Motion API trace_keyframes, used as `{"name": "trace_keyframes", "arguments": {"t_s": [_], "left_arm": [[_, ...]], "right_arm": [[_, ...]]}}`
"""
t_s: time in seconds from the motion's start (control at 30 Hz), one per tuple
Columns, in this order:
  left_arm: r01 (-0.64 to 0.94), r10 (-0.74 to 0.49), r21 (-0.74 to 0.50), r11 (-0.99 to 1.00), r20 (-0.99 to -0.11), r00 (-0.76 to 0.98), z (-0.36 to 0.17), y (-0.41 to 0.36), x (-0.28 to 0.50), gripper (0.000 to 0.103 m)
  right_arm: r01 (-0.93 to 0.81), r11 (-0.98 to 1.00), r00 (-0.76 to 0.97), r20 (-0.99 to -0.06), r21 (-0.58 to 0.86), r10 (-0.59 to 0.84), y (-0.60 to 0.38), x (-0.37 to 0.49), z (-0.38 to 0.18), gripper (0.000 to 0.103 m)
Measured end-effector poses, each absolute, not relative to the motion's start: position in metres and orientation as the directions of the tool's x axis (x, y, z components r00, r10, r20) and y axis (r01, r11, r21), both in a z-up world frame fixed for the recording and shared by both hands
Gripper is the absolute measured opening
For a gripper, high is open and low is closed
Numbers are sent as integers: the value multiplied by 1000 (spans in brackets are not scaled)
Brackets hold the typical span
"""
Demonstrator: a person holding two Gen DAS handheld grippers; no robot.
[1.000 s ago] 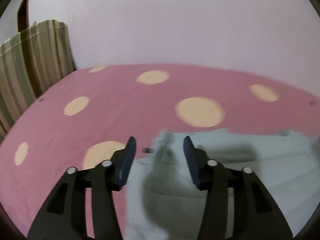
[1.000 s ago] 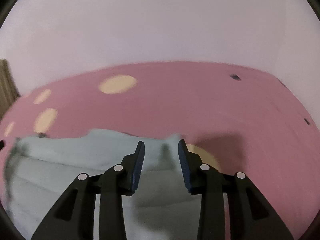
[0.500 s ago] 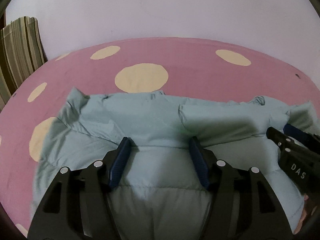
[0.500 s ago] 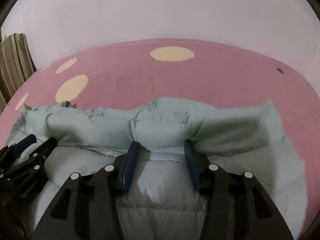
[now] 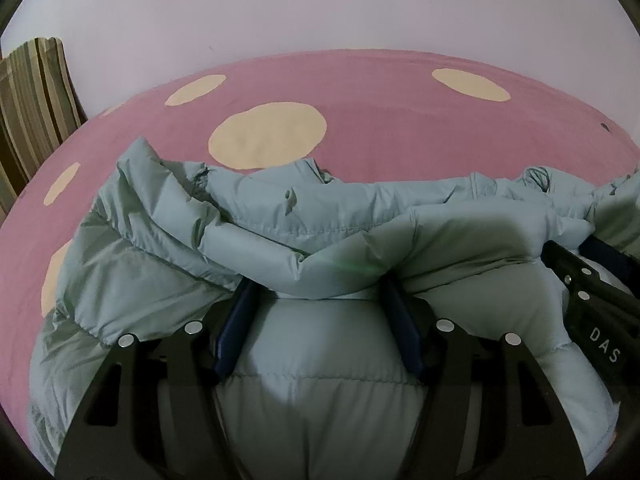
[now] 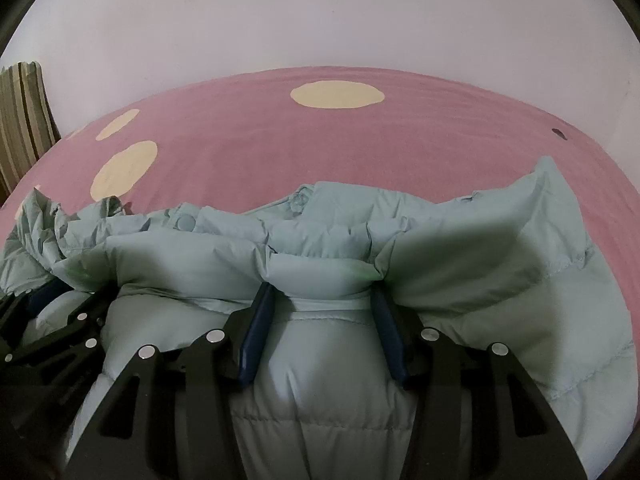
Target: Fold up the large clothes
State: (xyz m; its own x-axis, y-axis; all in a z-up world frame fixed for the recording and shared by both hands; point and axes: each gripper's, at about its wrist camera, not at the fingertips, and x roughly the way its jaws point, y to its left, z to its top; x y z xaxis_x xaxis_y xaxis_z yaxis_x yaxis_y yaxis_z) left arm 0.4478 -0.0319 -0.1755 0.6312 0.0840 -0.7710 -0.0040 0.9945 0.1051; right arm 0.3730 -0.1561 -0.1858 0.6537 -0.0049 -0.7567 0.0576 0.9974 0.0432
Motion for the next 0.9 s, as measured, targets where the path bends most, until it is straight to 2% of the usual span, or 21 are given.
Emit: {"name": "trace_keyframes", "arguments": {"t_s": [0.27, 0.37, 0.4, 0.43, 0.53, 0.63, 0.67, 0.77, 0.9], "left_arm": [[-3, 75, 93, 996, -777, 625, -172, -28, 453, 63], [-5, 75, 92, 996, -779, 622, -167, -28, 452, 64], [-5, 71, 87, 996, -778, 624, -164, -28, 451, 64], [-3, 64, 79, 997, -779, 623, -161, -26, 449, 67], [16, 11, 26, 1000, -790, 614, -145, -15, 438, 78], [10, -24, -22, 1000, -785, 619, -127, 4, 411, 79], [9, -36, -39, 999, -777, 628, -122, 10, 401, 82], [-54, -36, -97, 994, -739, 672, -104, 46, 358, 90], [-171, -35, -199, 965, -744, 667, -107, 96, 307, 91]], "right_arm": [[61, 998, 647, -762, 22, -23, -155, 377, -183, 51], [66, 998, 641, -767, 17, -29, -155, 376, -178, 54], [70, 997, 641, -767, 19, -30, -157, 375, -172, 58], [73, 997, 642, -766, 22, -30, -159, 372, -169, 63], [86, 995, 656, -754, 55, -15, -171, 355, -152, 70], [103, 993, 683, -730, 58, -28, -188, 327, -135, 75], [114, 992, 693, -720, 56, -39, -196, 315, -129, 77], [149, 988, 709, -701, 43, -76, -219, 283, -120, 80], [243, 968, 685, -717, 61, -127, -263, 243, -123, 82]]}}
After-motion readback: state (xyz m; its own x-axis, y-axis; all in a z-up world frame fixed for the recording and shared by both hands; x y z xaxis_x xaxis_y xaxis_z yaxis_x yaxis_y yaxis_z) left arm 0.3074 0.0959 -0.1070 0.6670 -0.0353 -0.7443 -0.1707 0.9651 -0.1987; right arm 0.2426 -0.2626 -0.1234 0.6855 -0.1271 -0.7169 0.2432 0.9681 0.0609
